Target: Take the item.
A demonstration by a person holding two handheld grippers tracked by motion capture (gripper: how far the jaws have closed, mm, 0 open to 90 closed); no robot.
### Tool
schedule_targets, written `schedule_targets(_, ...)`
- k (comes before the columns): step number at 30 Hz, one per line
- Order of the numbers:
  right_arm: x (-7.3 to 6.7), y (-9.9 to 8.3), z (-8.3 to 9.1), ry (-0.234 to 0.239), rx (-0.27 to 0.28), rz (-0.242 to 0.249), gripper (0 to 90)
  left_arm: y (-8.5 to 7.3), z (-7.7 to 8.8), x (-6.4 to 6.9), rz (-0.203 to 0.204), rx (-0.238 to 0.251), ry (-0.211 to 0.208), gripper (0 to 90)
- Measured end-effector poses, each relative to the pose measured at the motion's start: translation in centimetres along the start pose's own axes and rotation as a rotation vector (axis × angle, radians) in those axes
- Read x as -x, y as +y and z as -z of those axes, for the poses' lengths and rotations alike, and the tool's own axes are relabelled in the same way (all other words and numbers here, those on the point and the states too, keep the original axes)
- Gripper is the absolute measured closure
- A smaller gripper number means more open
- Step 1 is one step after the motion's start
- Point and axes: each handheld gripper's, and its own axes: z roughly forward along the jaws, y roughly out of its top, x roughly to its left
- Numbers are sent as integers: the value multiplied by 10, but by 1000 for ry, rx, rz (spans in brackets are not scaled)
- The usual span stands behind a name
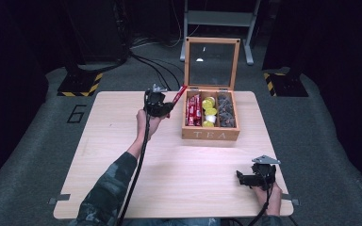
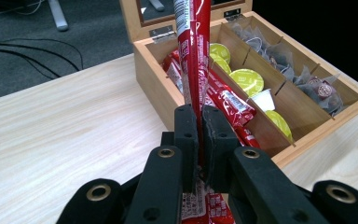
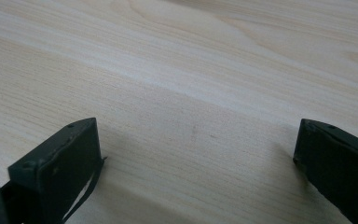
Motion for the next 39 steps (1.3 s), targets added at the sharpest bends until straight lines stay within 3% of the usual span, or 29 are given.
schedule_targets(15, 0, 0, 0, 0, 0, -1, 0, -13, 22, -16, 4, 18, 21, 851)
schedule_targets(24, 0, 0, 0, -1, -1, -1, 0, -30, 32, -29, 15, 10, 43, 851)
schedule_targets(31, 0, 0, 0, -1, -1, -1, 0, -43, 32, -35, 14, -11, 54, 850)
schedule_targets(39, 0, 0, 0, -1, -1, -2, 0, -62, 27, -45, 48, -37, 64, 850)
